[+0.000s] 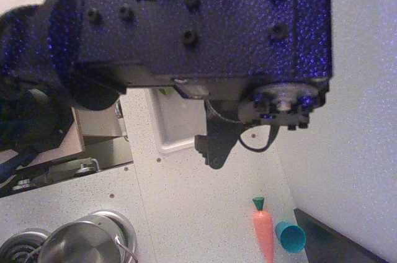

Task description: Turn faucet left

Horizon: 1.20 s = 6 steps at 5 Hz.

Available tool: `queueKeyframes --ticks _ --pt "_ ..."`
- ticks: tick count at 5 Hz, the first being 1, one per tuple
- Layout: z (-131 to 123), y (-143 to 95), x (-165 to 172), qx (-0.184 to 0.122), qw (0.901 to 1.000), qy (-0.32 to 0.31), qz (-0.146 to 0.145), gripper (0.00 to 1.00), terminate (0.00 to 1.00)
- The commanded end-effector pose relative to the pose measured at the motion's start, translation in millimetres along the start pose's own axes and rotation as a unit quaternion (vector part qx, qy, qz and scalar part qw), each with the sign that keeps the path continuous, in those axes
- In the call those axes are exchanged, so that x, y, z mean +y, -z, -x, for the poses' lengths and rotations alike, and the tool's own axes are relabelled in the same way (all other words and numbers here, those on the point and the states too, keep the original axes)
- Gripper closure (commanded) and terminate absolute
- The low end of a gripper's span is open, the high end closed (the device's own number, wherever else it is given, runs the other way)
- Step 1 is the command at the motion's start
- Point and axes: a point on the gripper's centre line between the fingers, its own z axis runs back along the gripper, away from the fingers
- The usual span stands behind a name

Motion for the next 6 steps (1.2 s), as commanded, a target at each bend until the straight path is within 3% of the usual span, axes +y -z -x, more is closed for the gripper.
queueKeyframes --ticks 1,3,5,6 --pt "0.0 0.0 0.0 0.0 1.0 0.0 0.0 0.0 0.0" --pt "15.9 47.0 -4.7 0.05 0.9985 0.013 -0.015 0.0 0.0" --pt "17.8 75.8 -15.4 0.058 0.9975 0.021 -0.035 0.0 0.0" --pt "10.7 85.8 -7.2 0.045 0.9986 0.018 -0.021 0.0 0.0"
